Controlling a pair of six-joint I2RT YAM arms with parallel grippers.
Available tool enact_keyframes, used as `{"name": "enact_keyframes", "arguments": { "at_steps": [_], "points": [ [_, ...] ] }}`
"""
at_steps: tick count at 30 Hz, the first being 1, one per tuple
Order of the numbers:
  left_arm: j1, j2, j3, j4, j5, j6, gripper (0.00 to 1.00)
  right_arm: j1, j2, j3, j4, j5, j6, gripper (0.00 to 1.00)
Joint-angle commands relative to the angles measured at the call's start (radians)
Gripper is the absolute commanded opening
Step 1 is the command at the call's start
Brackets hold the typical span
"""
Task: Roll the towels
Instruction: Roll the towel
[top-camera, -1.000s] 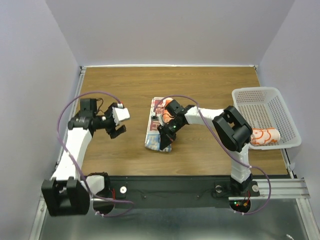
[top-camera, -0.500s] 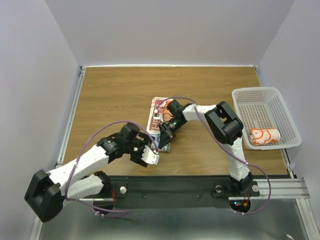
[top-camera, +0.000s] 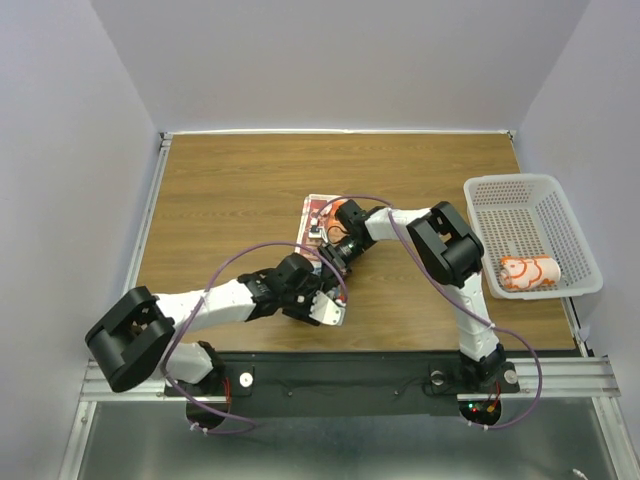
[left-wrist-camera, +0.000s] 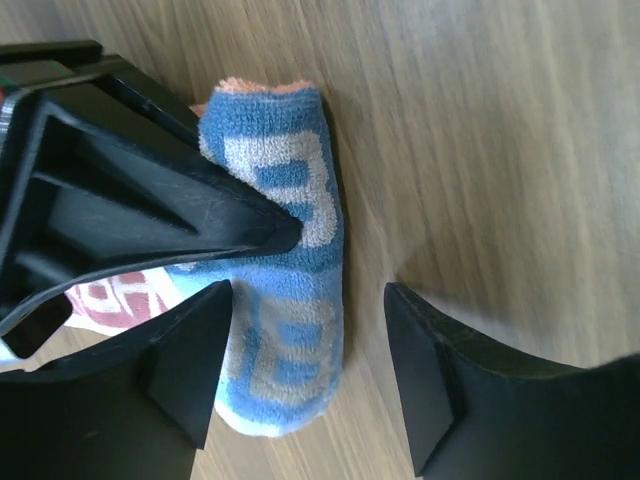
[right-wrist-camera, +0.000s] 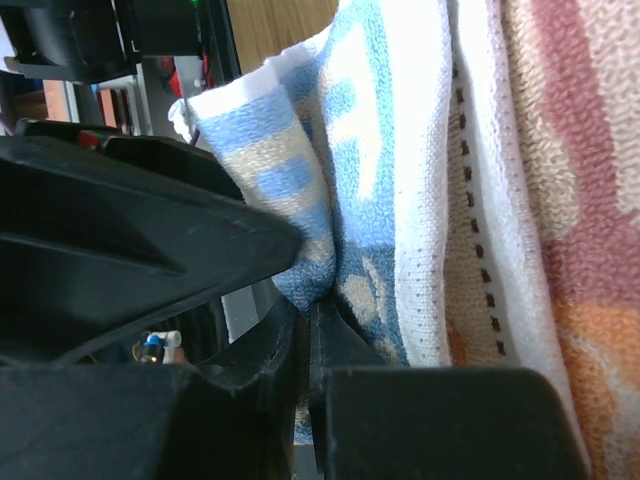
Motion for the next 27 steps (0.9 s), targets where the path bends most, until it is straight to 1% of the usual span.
{"name": "enact_keyframes", "arguments": {
  "at_steps": [1, 3, 4, 6, 7, 9, 10, 11, 12, 13, 14, 15, 16, 17, 18, 19, 21, 22, 23, 24, 25, 26, 27],
  "points": [
    [-0.006, 0.040, -0.002, 0.087, -0.058, -0.036, 0.66, -0.008, 0.006, 0.025, -0.011, -0.026, 0.002, 0.09],
    [-0.006, 0.078, 0.004, 0.087, -0.071, -0.053, 0.59, -0.008, 0.004, 0.025, -0.013, -0.028, 0.002, 0.09],
    [-0.005, 0.093, 0.010, 0.083, -0.080, -0.061, 0.52, -0.009, -0.001, 0.027, -0.011, -0.028, 0.001, 0.09],
    [-0.005, 0.100, 0.009, 0.071, -0.080, -0.067, 0.43, -0.012, -0.008, 0.027, -0.014, -0.025, 0.002, 0.11],
    [-0.005, 0.104, 0.013, 0.063, -0.068, -0.080, 0.33, -0.015, -0.011, 0.033, -0.014, -0.025, 0.005, 0.12],
    [-0.006, 0.109, 0.030, 0.006, -0.045, -0.102, 0.26, -0.031, -0.022, 0.041, -0.016, -0.015, 0.010, 0.18],
    [-0.005, 0.110, 0.053, -0.049, -0.010, -0.114, 0.22, -0.038, -0.027, 0.047, -0.016, -0.003, 0.013, 0.23],
    [-0.003, 0.114, 0.067, -0.074, 0.007, -0.129, 0.20, -0.049, -0.036, 0.056, -0.016, 0.004, 0.016, 0.29],
    [-0.003, 0.114, 0.079, -0.098, 0.027, -0.157, 0.18, -0.073, -0.044, 0.061, -0.016, 0.014, 0.019, 0.42],
    [-0.005, 0.112, 0.101, -0.151, 0.047, -0.163, 0.17, -0.089, -0.065, 0.068, -0.016, 0.038, 0.022, 0.49],
    [-0.003, 0.112, 0.110, -0.173, 0.085, -0.169, 0.16, -0.104, -0.079, 0.085, -0.017, 0.049, 0.028, 0.55],
    [0.000, 0.112, 0.118, -0.190, 0.102, -0.174, 0.16, -0.145, -0.093, 0.094, -0.016, 0.052, 0.028, 0.63],
    [0.001, 0.117, 0.127, -0.239, 0.121, -0.180, 0.16, -0.167, -0.109, 0.103, -0.016, 0.057, 0.028, 0.67],
    [0.003, 0.133, 0.145, -0.261, 0.154, -0.182, 0.16, -0.190, -0.137, 0.119, -0.017, 0.058, 0.063, 0.75],
    [0.004, 0.144, 0.156, -0.284, 0.170, -0.183, 0.16, -0.243, -0.154, 0.146, -0.019, 0.057, 0.068, 0.95],
    [0.009, 0.155, 0.179, -0.325, 0.187, -0.183, 0.16, -0.274, -0.168, 0.165, -0.019, 0.055, 0.077, 1.00],
    [0.020, 0.193, 0.207, -0.363, 0.237, -0.185, 0.17, -0.334, -0.208, 0.197, -0.020, 0.032, 0.105, 1.00],
    [0.055, 0.207, 0.242, -0.403, 0.294, -0.183, 0.17, -0.388, -0.223, 0.228, -0.024, 0.026, 0.113, 1.00],
    [0.076, 0.236, 0.262, -0.420, 0.325, -0.185, 0.18, -0.412, -0.264, 0.237, -0.027, 0.028, 0.114, 1.00],
    [0.102, 0.253, 0.283, -0.437, 0.352, -0.185, 0.19, -0.452, -0.289, 0.240, -0.030, 0.038, 0.108, 1.00],
    [0.127, 0.273, 0.326, -0.475, 0.404, -0.186, 0.19, -0.466, -0.321, 0.234, -0.033, 0.078, 0.104, 1.00],
    [0.174, 0.320, 0.349, -0.497, 0.426, -0.183, 0.20, -0.475, -0.350, 0.222, -0.048, 0.105, 0.070, 1.00],
    [0.194, 0.345, 0.372, -0.520, 0.446, -0.180, 0.20, -0.477, -0.423, 0.205, -0.057, 0.136, 0.046, 1.00]
  ]
}}
